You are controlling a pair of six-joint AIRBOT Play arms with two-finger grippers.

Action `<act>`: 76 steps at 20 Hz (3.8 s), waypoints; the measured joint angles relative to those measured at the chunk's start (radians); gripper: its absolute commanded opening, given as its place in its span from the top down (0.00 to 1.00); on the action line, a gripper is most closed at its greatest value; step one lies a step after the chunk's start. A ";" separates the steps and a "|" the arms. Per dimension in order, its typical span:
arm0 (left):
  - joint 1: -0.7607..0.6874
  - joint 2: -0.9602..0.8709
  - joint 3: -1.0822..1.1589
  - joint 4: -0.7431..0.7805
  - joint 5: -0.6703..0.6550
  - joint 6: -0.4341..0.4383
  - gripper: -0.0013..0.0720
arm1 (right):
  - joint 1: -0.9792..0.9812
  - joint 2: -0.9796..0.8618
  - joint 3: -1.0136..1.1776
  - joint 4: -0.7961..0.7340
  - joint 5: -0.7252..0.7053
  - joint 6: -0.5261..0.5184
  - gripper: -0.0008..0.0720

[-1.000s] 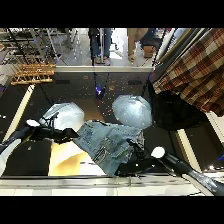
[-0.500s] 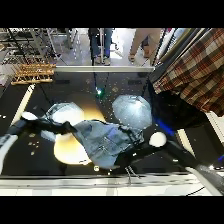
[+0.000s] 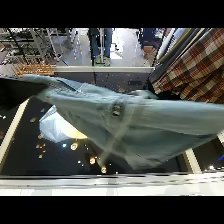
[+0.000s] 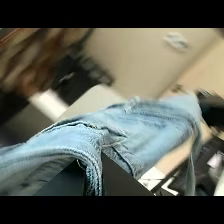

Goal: Fold the clothes and pants, and hang the long-sleeved shirts on hangers.

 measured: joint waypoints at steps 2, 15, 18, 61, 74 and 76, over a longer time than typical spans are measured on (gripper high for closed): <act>-0.006 0.050 0.004 0.038 0.065 -0.042 0.96 | 0.000 -0.024 0.032 -0.071 -0.035 -0.004 0.95; -0.240 -0.613 -0.211 0.358 0.618 -0.143 0.25 | -0.213 -1.163 0.104 -0.135 -0.288 0.006 0.32; -0.163 -0.761 -0.088 0.372 0.533 -0.098 0.25 | -0.304 -1.293 0.206 -0.019 -0.241 -0.008 0.30; -0.157 -0.921 -0.041 0.676 0.249 0.167 0.96 | -0.241 -1.097 -0.494 0.609 -0.254 -0.344 0.95; 0.042 -0.734 -0.040 0.146 -0.011 0.158 0.96 | -0.240 -0.712 -0.275 0.193 -0.277 -0.249 0.95; 0.035 -0.731 -0.040 0.127 -0.028 0.154 0.96 | -0.241 -0.700 -0.271 0.181 -0.282 -0.242 0.95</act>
